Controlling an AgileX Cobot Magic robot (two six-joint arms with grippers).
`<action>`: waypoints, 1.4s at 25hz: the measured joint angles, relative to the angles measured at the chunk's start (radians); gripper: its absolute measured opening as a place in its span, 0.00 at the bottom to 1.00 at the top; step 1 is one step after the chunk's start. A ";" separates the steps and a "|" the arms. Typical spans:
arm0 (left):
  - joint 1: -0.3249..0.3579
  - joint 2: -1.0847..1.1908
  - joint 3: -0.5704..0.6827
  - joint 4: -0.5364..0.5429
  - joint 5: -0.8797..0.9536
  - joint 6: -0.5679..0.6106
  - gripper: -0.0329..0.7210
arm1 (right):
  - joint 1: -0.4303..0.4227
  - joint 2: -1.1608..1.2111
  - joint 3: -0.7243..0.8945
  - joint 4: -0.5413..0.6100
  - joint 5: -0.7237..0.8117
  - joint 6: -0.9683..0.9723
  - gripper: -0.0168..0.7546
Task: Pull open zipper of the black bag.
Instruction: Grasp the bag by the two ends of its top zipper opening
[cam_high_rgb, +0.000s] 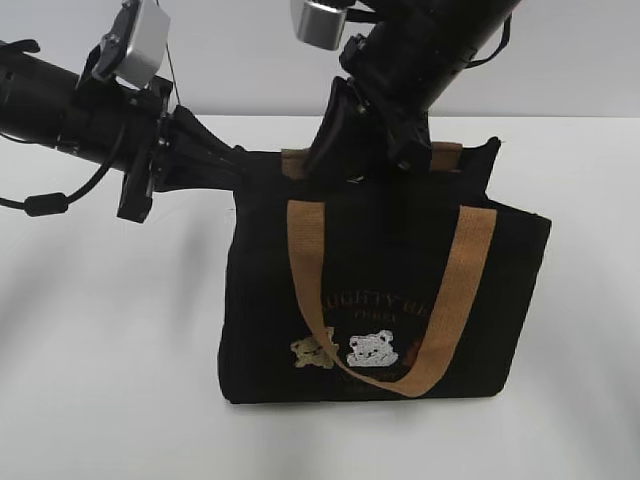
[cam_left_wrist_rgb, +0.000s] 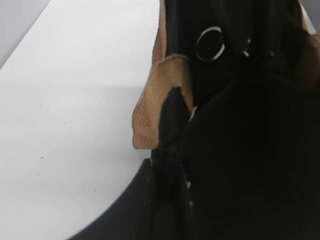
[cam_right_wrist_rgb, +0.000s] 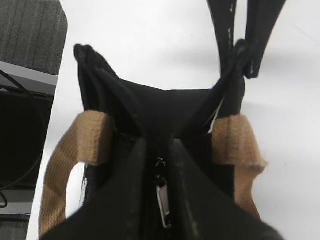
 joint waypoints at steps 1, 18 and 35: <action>-0.001 0.000 0.000 -0.001 0.000 0.000 0.12 | -0.006 -0.005 0.000 -0.005 0.000 0.002 0.11; 0.003 -0.038 0.001 0.066 -0.013 -0.001 0.11 | -0.122 -0.040 0.001 -0.197 0.010 0.009 0.00; 0.003 -0.039 0.001 0.073 0.020 -0.001 0.11 | -0.109 -0.073 0.001 0.132 0.012 0.320 0.35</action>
